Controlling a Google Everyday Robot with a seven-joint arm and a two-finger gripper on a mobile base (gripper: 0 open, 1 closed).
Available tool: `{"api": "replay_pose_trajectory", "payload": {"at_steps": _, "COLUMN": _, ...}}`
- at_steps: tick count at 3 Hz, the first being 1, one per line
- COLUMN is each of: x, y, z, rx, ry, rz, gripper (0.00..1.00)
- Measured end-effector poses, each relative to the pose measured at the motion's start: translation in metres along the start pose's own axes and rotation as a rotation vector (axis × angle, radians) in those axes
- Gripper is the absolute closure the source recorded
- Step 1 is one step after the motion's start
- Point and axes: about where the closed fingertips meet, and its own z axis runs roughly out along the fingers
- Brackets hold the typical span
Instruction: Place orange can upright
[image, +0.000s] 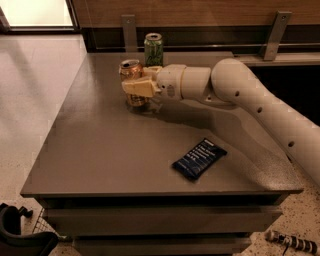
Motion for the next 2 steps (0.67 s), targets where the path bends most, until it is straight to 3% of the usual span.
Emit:
{"api": "replay_pose_trajectory", "payload": {"at_steps": 1, "x": 0.0196, "y": -0.0005, "z": 0.0017, "rx": -0.004, "ry": -0.028, "rz": 0.035, "gripper": 1.0}}
{"api": "replay_pose_trajectory", "payload": {"at_steps": 2, "x": 0.022, "y": -0.0006, "z": 0.0016, "rx": -0.005, "ry": -0.035, "rz": 0.044, "gripper": 0.8}}
